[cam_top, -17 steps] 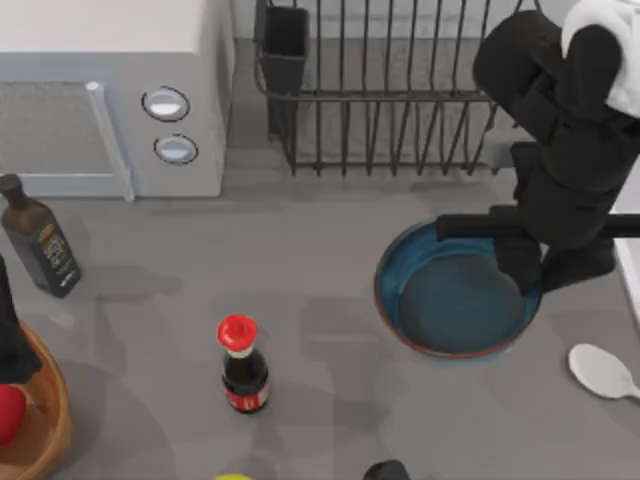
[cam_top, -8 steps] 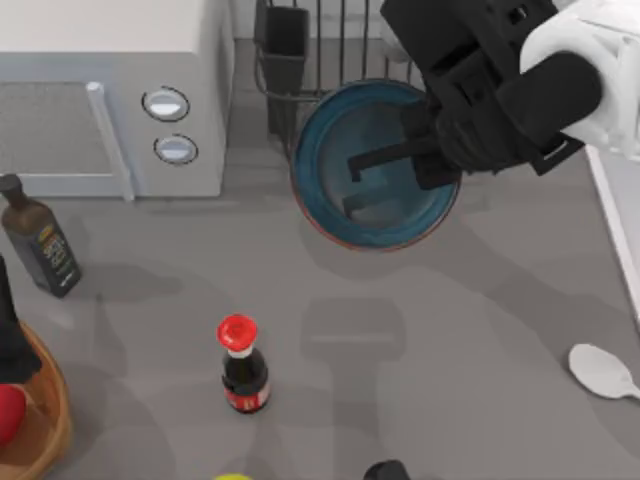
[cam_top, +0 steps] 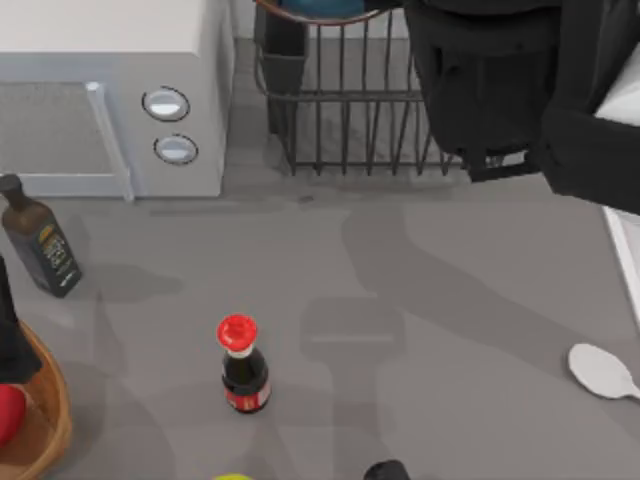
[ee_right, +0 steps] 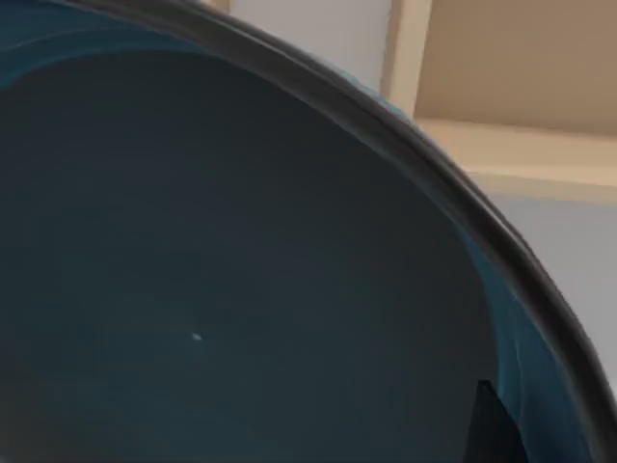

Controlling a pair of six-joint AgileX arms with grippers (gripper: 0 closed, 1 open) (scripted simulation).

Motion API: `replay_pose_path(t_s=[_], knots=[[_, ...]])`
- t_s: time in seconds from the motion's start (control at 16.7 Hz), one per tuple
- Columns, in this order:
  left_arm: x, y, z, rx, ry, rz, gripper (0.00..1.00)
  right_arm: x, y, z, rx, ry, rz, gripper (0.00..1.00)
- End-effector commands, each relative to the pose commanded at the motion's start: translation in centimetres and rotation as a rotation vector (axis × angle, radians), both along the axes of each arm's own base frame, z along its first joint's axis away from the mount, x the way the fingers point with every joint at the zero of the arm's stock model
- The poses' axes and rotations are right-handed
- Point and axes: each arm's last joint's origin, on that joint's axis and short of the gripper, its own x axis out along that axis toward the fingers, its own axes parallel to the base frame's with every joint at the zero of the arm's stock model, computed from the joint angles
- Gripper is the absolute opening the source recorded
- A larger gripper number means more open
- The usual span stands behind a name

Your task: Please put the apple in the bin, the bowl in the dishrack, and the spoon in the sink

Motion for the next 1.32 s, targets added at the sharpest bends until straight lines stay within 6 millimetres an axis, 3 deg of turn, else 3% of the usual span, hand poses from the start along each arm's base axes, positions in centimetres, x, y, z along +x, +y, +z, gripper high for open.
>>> replay_pose_path(t_s=[0.24,0.54,0.66,0.84,1.02,1.32], knots=[[0.0,0.0,0.0,0.000,0.000,0.000,1.00,-2.4,-0.7,2.8,0.084,-0.101,-0.045,0.00],[0.0,0.0,0.0,0.000,0.000,0.000,1.00,-2.2,-0.6,2.7,0.084,-0.101,-0.048,0.00],[0.0,0.0,0.0,0.000,0.000,0.000,1.00,-1.1,0.0,1.9,0.082,-0.099,-0.046,0.00],[0.0,0.0,0.0,0.000,0.000,0.000,1.00,2.8,1.7,-1.4,0.076,-0.094,-0.044,0.00],[0.0,0.0,0.0,0.000,0.000,0.000,1.00,8.3,2.7,-6.5,0.082,-0.100,-0.044,0.00],[0.0,0.0,0.0,0.000,0.000,0.000,1.00,15.9,0.4,-15.0,0.090,-0.109,-0.045,0.00]])
